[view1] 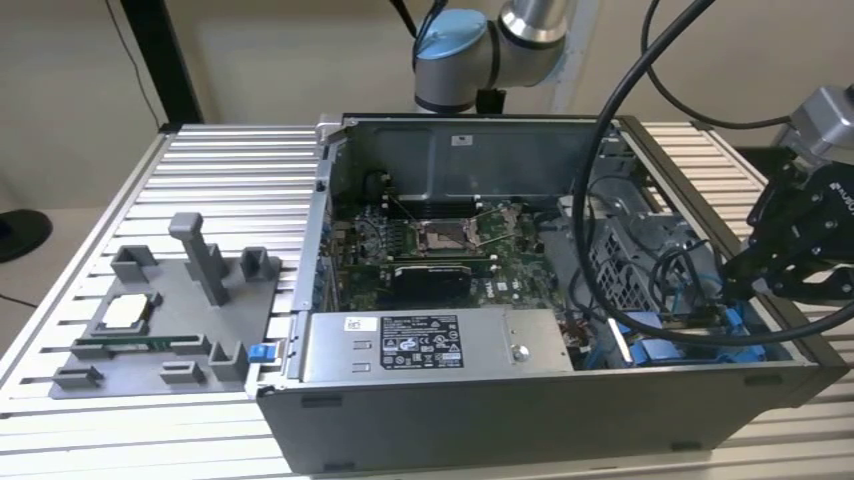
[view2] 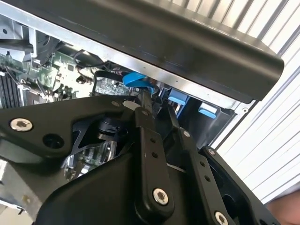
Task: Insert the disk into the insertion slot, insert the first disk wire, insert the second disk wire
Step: 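Insert the second disk wire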
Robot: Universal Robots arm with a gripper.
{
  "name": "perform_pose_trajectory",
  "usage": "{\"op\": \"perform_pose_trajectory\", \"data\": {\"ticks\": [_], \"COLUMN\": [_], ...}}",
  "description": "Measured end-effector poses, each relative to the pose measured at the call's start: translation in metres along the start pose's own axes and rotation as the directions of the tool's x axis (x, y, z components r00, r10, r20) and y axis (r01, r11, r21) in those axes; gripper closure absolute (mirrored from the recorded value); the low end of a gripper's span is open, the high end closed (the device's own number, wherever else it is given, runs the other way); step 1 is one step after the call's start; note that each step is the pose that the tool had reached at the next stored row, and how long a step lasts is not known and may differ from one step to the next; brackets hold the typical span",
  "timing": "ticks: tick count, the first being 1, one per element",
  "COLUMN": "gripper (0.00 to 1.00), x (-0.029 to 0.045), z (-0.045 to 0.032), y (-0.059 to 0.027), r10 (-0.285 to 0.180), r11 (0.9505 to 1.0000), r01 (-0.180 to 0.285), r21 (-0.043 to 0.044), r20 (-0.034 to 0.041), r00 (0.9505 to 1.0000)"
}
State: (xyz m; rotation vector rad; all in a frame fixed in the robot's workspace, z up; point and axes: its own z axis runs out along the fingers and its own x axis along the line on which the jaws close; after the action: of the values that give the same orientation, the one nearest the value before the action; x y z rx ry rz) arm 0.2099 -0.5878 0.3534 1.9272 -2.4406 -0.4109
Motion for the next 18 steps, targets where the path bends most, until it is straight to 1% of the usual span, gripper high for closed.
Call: {"op": "perform_pose_trajectory", "data": {"ticks": [3,4,14,18], "gripper": [0.00,1.00,1.00,1.00], "x": [0.0001,0.0001,0.0001,0.0002], "z": [0.0000,0.0000,0.0000,-0.0013], "y": [0.0000,0.0000,0.0001,0.0017], "r10": [0.000,0.000,0.000,0.000], "r11": [1.0000,1.0000,1.0000,1.0000], "r01": [0.000,0.000,0.000,0.000], "r21": [-0.0002,-0.0002,-0.0009,-0.0014], "r20": [0.0001,0.0001,0.0001,-0.0002], "r00": [1.0000,1.0000,1.0000,1.0000]}}
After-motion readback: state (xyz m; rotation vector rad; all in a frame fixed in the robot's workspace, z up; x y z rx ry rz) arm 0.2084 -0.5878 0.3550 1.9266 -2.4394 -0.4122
